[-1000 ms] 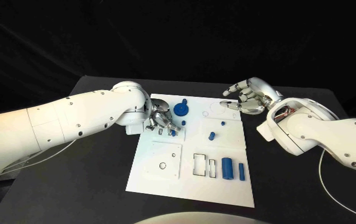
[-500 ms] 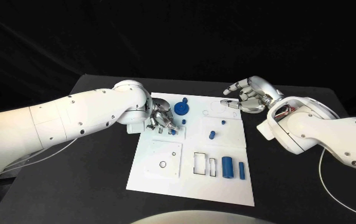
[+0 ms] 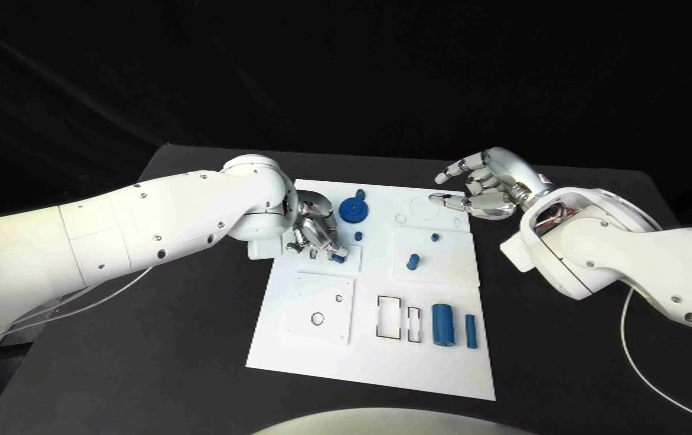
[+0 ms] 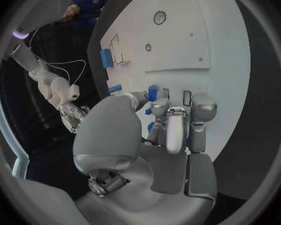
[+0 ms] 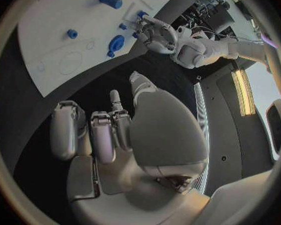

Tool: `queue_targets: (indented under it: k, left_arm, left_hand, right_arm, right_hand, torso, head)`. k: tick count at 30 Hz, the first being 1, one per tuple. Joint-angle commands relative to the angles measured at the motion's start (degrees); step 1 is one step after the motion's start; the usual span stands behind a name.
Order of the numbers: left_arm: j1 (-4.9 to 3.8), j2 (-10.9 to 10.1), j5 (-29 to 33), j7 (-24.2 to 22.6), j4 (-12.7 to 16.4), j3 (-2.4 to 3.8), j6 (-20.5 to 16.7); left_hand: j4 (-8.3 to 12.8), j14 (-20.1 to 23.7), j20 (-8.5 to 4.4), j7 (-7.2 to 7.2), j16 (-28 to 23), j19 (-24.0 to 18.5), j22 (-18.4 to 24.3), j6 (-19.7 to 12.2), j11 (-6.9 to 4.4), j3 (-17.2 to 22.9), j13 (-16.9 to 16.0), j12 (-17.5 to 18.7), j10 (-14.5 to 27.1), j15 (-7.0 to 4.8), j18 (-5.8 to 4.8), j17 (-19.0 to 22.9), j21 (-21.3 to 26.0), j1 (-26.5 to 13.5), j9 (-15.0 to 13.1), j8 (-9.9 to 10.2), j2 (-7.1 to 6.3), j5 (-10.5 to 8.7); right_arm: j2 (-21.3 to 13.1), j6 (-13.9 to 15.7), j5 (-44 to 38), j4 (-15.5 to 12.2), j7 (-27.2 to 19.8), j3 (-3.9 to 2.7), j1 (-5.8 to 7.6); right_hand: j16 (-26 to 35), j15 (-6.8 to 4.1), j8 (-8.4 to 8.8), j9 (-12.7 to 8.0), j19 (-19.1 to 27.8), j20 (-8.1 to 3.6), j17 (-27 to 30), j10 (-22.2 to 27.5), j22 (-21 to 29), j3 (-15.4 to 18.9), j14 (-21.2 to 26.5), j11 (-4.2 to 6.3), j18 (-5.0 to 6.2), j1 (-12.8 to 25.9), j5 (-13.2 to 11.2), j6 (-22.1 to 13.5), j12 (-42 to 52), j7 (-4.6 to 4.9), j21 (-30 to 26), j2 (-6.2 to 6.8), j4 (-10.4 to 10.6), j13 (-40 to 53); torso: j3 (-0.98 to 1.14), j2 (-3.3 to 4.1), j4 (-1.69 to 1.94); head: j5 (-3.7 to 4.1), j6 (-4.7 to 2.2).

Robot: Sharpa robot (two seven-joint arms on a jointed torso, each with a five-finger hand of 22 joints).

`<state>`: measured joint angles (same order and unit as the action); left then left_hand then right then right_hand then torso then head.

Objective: Assemble the parts on the task board

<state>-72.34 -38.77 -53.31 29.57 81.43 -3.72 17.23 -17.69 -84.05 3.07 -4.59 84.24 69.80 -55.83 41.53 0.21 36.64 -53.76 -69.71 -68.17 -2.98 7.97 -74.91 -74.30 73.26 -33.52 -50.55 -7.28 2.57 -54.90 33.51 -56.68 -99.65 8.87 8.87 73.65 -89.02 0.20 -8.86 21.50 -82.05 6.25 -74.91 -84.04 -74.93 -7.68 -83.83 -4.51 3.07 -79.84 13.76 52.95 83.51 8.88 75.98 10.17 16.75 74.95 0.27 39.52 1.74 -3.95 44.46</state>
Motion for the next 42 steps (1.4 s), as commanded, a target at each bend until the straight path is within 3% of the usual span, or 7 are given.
queue_targets:
  k: [1,7,17,24,34,38,42]
  left_arm:
    - [-0.02,0.1,1.7,-0.1,0.2,0.01,1.1]
    - [-0.01,-0.4,2.6,-0.3,0.7,0.02,-0.4]
    - [0.0,-2.1,3.6,-0.9,2.7,0.45,-4.6]
    - [0.07,-3.4,0.6,-1.6,4.5,0.48,-8.5]
    - [0.73,-4.6,-5.5,-1.6,6.6,0.17,-13.5]
    - [1.2,-4.7,-6.3,-1.5,6.6,0.08,-14.2]
    - [1.6,-4.7,-6.7,-1.3,6.5,-0.17,-14.2]
  left_hand:
    - [9.8,-2.2,0.08,-0.14,0.1,-0.6,-0.3,-0.5,0.24,13.3,0.2,0.2,0.0,0.08,-1.01,-2.7,-0.4,-3.0,-1.3,-1.5,-1.57,0.31]
    - [12.7,-2.3,0.18,-0.19,0.3,-0.6,-0.5,-0.7,0.25,16.7,0.2,0.0,-0.3,-0.01,-1.05,-3.0,-0.7,-5.1,-2.1,-2.3,-1.79,0.38]
    - [14.9,-2.8,0.18,-0.17,0.8,0.1,-1.7,-0.2,0.16,19.0,-0.4,-0.4,-1.1,-0.1,-1.24,-4.0,-1.5,-6.4,-2.6,-2.7,-2.18,0.67]
    - [16.1,-3.2,0.06,0.0,1.4,1.2,-3.4,0.6,-0.02,20.3,-1.3,-1.1,-2.3,-0.27,-1.55,-5.1,-2.5,-7.3,-2.7,-2.9,-2.89,1.65]
    - [16.9,-3.5,-0.27,0.32,1.5,2.5,-5.2,1.7,-0.37,21.2,-2.3,-1.6,-3.7,-0.6,-1.88,-5.4,-3.5,-8.4,-2.7,-2.8,-3.7,4.41]
    - [17.1,-3.5,-0.43,0.5,1.5,2.7,-5.5,2.2,-0.54,21.5,-2.7,-1.8,-4.2,-0.77,-1.94,-5.4,-3.8,-9.1,-2.7,-2.8,-4.08,6.66]
    - [17.2,-3.5,-0.48,0.56,1.5,2.7,-5.5,2.4,-0.6,21.5,-2.8,-1.9,-4.4,-0.82,-1.94,-5.4,-3.8,-9.2,-2.8,-2.8,-4.18,7.42]
  right_arm:
    - [0.1,-0.6,-0.6,0.0,0.0,-0.01,0.06]
    - [0.2,-0.6,-0.7,0.0,-0.1,-0.01,0.06]
    - [0.3,-0.6,-0.7,0.3,-0.2,-0.01,0.04]
    - [0.1,-0.5,-0.7,0.3,-0.3,-0.01,0.03]
    - [0.0,-0.3,-0.6,0.4,-0.4,0.0,0.03]
    - [0.1,-0.2,-0.6,0.5,-0.5,0.0,0.03]
    - [0.1,-0.2,-0.6,0.5,-0.5,0.0,0.03]
  right_hand:
    - [0.3,-0.17,-0.2,0.1,0.3,-0.14,-10.4,-0.9,-4.4,0.3,-5.1,0.39,0.57,0.3,0.1,0.1,-0.2,0.01,-0.3,-0.34,-0.1,9.1]
    - [0.3,-0.17,-0.2,0.1,0.3,-0.14,-10.4,-0.9,-4.4,0.3,-5.1,0.39,0.57,0.3,0.1,0.1,-0.2,0.01,-0.3,-0.34,-0.1,9.1]
    - [0.3,-0.17,-0.2,0.1,0.3,-0.14,-10.4,-0.9,-4.4,0.3,-5.1,0.39,0.57,0.3,0.1,0.1,-0.2,0.01,-0.3,-0.34,-0.1,9.1]
    - [0.4,-0.18,-0.28,0.1,0.3,-0.16,-10.3,-0.9,-4.3,0.3,-5.1,0.41,0.58,0.4,0.1,0.1,-0.3,0.0,-0.3,-0.4,-0.2,9.1]
    - [0.4,-0.2,-0.33,0.1,0.4,-0.17,-10.1,-0.8,-4.2,0.3,-5.1,0.42,0.62,0.4,0.1,0.1,-0.4,-0.01,-0.5,-0.43,-0.2,9.0]
    - [0.4,-0.2,-0.35,0.1,0.4,-0.17,-10.0,-0.8,-4.1,0.3,-5.0,0.42,0.65,0.4,0.1,0.0,-0.5,-0.01,-0.6,-0.44,-0.2,8.9]
    - [0.5,-0.2,-0.36,0.1,0.5,-0.18,-9.9,-0.7,-4.1,0.3,-5.0,0.42,0.68,0.4,0.1,0.0,-0.6,-0.01,-0.7,-0.45,-0.2,8.8]
  torso:
    - [0.02,0.0,0.04]
    - [-0.01,0.11,0.02]
    - [0.03,0.15,0.09]
    - [0.02,0.1,0.1]
    - [0.02,-0.03,0.14]
    - [-0.05,0.01,0.12]
    - [-0.07,0.04,0.06]
  head:
    - [-0.09,-0.12]
    - [-0.13,-0.25]
    - [-0.22,-0.18]
    - [-0.24,0.05]
    - [-0.38,0.33]
    - [-0.44,0.24]
    - [-0.47,0.31]
